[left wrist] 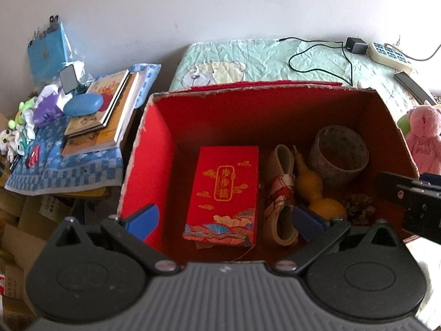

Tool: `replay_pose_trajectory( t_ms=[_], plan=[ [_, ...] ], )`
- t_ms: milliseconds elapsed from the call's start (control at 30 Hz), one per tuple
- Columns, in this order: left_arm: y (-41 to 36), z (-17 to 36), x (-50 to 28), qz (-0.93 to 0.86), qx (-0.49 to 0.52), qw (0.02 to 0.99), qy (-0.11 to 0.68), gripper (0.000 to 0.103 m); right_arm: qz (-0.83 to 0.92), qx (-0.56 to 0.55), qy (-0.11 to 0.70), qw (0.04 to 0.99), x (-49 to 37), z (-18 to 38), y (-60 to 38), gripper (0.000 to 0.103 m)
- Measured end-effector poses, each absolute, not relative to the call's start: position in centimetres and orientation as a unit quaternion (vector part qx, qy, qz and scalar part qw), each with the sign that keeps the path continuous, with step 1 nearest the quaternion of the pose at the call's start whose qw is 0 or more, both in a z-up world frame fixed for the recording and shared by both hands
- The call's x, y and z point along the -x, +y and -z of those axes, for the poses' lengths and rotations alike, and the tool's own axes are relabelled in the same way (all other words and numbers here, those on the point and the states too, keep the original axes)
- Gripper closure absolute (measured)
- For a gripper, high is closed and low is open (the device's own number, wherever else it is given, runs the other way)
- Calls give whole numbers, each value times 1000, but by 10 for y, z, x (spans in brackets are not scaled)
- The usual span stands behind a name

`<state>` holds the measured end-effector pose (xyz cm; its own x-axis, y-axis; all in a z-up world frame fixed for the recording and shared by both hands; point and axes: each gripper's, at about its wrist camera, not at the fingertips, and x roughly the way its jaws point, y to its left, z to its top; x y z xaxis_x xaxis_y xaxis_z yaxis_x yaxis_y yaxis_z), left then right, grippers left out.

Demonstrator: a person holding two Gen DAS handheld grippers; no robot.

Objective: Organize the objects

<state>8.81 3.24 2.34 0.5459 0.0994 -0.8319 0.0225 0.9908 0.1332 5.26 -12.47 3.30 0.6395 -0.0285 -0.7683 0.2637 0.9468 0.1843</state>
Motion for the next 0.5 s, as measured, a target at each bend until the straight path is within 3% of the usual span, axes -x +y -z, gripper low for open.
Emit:
replay_pose_trajectory(
  t_ms=[500],
  plan=[
    [42,-10,-107,-23,-56,871,488,0,89,-128,437,886,-71,-20,-123,34]
  ],
)
